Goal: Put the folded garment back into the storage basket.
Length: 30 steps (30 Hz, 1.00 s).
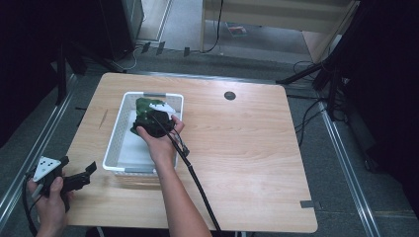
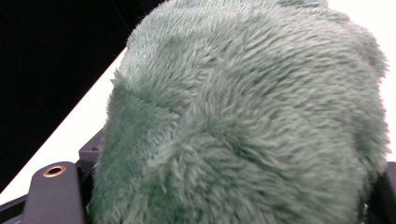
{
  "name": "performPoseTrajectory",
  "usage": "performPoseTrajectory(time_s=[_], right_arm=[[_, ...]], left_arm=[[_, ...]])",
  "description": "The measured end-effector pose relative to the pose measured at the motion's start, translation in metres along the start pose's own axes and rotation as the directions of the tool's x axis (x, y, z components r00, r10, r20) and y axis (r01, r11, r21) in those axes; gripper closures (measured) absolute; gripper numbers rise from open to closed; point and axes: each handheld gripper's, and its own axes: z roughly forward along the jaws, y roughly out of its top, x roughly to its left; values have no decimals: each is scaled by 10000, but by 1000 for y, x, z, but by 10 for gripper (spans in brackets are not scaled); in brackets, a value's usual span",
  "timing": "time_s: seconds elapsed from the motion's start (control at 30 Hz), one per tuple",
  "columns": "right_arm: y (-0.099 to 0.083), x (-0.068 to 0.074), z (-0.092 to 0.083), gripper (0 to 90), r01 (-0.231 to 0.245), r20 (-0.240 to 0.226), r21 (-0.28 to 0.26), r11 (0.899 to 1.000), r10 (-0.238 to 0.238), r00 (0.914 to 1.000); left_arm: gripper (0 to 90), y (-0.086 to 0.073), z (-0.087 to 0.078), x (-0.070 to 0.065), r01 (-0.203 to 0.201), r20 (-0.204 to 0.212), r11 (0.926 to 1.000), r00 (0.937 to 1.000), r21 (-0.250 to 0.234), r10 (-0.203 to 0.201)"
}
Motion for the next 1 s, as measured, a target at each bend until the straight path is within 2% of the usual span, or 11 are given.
performPoseTrajectory(time_s=[0.03,0.17,0.27,0.57,0.73,1.0], right_arm=[[-1,0,3,198,-80,-45,224,9997,81,10000],[-3,1,8,202,-136,-21,473,9988,137,9999],[-4,1,12,201,-356,-59,734,9967,361,9993],[-8,3,19,184,-187,9,1456,9892,188,9998],[-9,2,20,152,-98,56,1645,9863,90,9999],[-8,2,20,127,-311,39,1849,9823,309,9995]], left_arm=[[7,0,0,0,14,-4,10000,10000,-6,-14],[7,0,0,0,7,1,10000,10000,-10,-7],[8,0,0,0,22,-7,10000,10000,-21,-22],[8,0,0,0,22,1,10000,10000,-12,-22],[7,0,0,0,20,7,10000,10000,-6,-20],[8,0,0,0,17,11,10000,10000,-9,-17]])
